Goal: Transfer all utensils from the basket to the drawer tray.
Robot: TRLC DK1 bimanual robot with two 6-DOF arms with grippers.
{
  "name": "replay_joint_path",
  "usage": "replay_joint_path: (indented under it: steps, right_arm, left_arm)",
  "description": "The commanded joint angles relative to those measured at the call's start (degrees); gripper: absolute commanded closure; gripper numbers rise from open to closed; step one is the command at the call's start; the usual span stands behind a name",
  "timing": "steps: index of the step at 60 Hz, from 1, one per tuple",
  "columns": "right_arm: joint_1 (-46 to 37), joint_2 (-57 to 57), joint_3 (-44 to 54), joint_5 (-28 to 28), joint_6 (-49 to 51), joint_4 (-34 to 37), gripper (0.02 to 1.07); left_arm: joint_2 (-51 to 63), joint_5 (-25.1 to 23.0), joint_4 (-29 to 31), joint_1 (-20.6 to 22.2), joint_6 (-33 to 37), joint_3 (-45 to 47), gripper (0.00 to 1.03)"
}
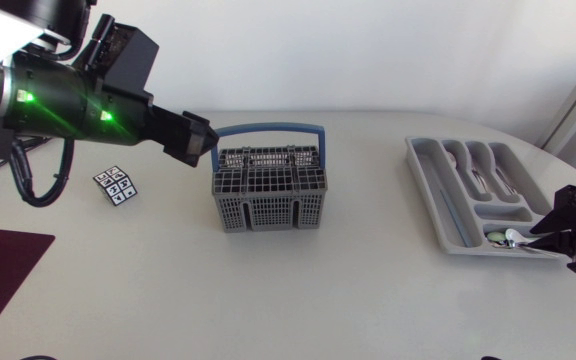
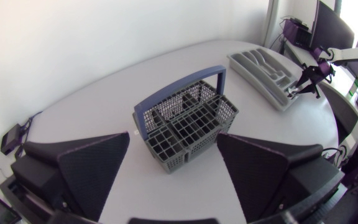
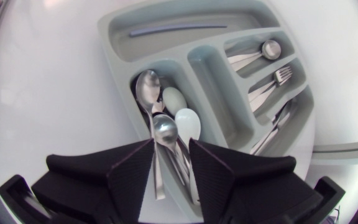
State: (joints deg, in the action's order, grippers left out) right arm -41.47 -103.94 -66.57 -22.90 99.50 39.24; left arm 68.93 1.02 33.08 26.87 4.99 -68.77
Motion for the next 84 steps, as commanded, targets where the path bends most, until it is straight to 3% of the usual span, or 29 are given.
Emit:
replay_joint_path:
  steps: [1, 35, 54, 62, 84]
  right_arm:
    - [-0.63, -1.53, 0.91, 0.40, 1.83, 1.10, 0.81]
    - [-2.82, -5.13, -1.37, 1.71, 3.24, 0.39, 0.81]
    - [-2.91, -7.24, -3.22, 2.33, 2.10, -4.26, 0.81]
    - [-3.17, -5.75, -3.04, 1.36, 2.19, -2.15, 0.80]
    - [-3.09, 8.49, 4.78, -3.12, 2.36, 2.15, 0.44]
  left_arm:
    - [-1.07, 0.48, -0.12, 0.37, 0.10, 1.54, 0.05]
    - [-1.34, 0.48, -0.30, 0.99, 0.19, 1.98, 0.05]
    - [-1.78, 0.48, -0.21, 1.25, 0.19, 1.98, 0.05]
    - [-2.04, 0.48, 0.05, 1.34, 0.19, 1.80, 0.05]
    - [-3.89, 0.57, 0.14, 1.25, 0.19, 3.12, 0.05]
